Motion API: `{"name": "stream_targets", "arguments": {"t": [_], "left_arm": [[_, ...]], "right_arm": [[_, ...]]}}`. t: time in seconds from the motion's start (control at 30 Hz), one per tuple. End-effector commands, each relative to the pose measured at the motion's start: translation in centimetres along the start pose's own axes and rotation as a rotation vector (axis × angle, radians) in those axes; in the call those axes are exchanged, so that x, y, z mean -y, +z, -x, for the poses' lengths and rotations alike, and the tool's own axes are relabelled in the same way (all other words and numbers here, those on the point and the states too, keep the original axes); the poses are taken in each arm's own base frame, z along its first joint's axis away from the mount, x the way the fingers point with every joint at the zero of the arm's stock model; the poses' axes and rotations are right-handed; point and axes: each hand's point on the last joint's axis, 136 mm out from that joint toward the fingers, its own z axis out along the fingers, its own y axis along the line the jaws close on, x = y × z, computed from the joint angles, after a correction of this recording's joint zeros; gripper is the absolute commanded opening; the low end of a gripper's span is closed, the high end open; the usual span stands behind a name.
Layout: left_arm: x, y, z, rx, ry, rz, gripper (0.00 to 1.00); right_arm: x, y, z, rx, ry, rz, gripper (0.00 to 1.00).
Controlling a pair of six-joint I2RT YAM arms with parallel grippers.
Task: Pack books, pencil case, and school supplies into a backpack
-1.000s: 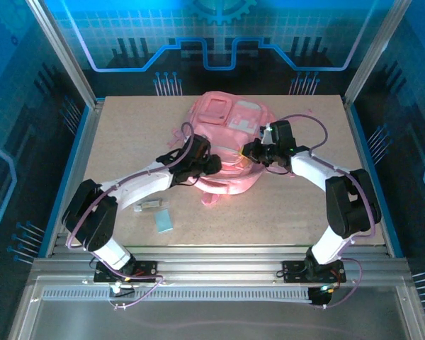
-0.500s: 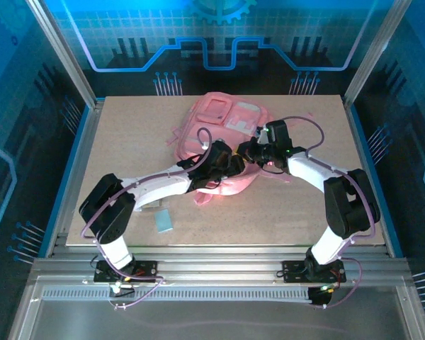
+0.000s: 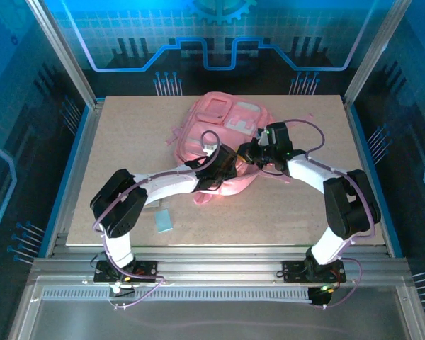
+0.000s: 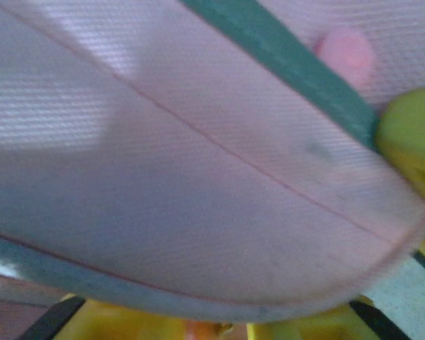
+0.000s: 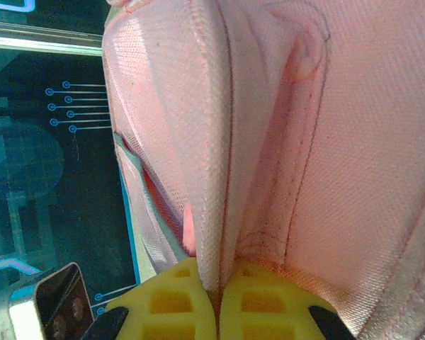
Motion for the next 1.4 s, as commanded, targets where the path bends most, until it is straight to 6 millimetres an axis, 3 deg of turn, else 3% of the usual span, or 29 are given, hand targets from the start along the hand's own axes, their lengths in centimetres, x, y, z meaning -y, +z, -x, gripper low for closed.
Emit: {"name": "stream_targets", "arguments": {"t": [0.0,0.07,0.23,0.43,0.53,0.63,0.7,0.9,1.0,1.1,1.17,1.37], "left_arm": [[-1.5,0.1,1.2,0.045,0.042,0.069,0.1],[-1.1,-0.9,1.7,0.059,0.076,0.045,0.01],[-1.2,-3.9,3.1,0.035,0.276,0.007,0.0],[-7.6,-5.3,3.5,-0.054,0.525,0.118,0.0],[-11.7,-5.0,4.3,-0.1,0.518,0.21,0.0],[-12.9,-5.4,5.2,-0.11,0.488,0.224,0.0],[-11.5,-6.0,5.4,-0.112,0.484,0.163,0.0],[-2.7,-8.9,4.1,-0.098,0.484,-0.118,0.0],[0.9,-9.1,3.2,-0.1,0.529,-0.182,0.0],[3.9,-8.5,2.8,-0.133,0.537,-0.244,0.0],[5.7,-8.0,2.6,-0.149,0.543,-0.28,0.0],[9.9,-6.5,1.6,-0.187,0.579,-0.371,0.0]], "right_arm": [[-6.0,-2.6,0.2,0.026,-0.137,0.152,0.0],[-5.3,-2.7,0.6,0.034,-0.142,0.128,0.0],[-2.9,-3.2,2.1,0.045,-0.136,0.09,0.0],[-0.7,-4.4,3.3,0.048,-0.145,0.047,0.0],[0.0,-5.1,4.2,0.055,-0.15,0.032,0.0],[0.5,-5.7,5.4,0.077,-0.169,-0.005,0.0],[0.9,-5.7,6.2,0.086,-0.181,-0.03,0.0],[1.4,-5.8,9.6,0.117,-0.17,-0.063,0.02],[0.7,-6.6,9.9,0.124,-0.152,-0.044,0.48],[1.0,-8.4,9.5,0.155,-0.152,-0.09,0.72],[1.4,-9.8,8.9,0.17,-0.14,-0.112,0.78],[2.4,-13.2,5.8,0.169,-0.063,-0.098,0.79]]}}
